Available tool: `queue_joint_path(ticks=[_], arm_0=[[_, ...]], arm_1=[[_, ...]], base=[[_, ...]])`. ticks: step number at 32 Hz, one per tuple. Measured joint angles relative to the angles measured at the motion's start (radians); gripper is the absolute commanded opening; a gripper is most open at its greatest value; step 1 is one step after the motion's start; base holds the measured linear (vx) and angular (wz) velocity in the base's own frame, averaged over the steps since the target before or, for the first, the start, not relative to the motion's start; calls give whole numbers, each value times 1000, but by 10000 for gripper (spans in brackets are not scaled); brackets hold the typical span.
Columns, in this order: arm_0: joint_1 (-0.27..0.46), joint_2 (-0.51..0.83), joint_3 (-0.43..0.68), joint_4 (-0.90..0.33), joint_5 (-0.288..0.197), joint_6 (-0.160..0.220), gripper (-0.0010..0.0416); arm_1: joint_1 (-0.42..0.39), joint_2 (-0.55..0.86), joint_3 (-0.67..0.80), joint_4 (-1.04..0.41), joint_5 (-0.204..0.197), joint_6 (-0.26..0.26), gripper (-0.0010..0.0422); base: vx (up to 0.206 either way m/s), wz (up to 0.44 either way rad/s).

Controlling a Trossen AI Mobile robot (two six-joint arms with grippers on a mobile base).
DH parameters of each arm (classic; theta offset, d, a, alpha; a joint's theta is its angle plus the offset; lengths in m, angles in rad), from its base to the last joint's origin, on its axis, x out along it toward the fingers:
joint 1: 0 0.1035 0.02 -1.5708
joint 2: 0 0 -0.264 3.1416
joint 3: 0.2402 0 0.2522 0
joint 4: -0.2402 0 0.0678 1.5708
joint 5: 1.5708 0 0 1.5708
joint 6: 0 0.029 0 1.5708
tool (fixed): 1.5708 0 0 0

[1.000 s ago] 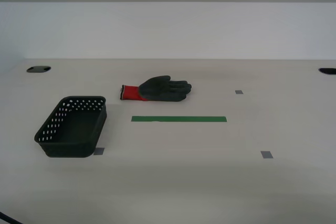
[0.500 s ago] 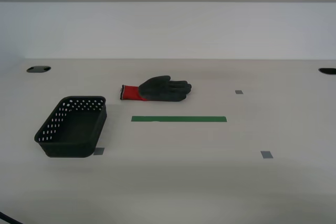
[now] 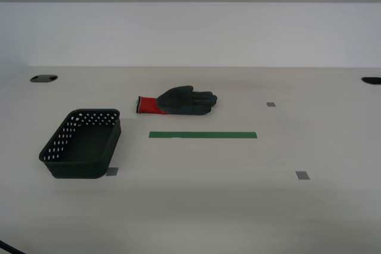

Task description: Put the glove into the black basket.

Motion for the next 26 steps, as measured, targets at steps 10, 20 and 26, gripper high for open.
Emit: queue_joint_path(ticks=[10, 20, 26], arm_0=[[0, 0, 0, 0, 0, 0, 1], [1, 0, 0, -1, 0, 0, 1], [0, 0, 0, -1, 0, 0, 1]], arm_1=[[-2, 62, 345, -574, 104, 94, 0], [-110, 372, 784, -1019, 213, 247, 0], [-254, 557, 939, -1118, 218, 375, 0]], base=[[0, 0], [0, 0], [0, 0]])
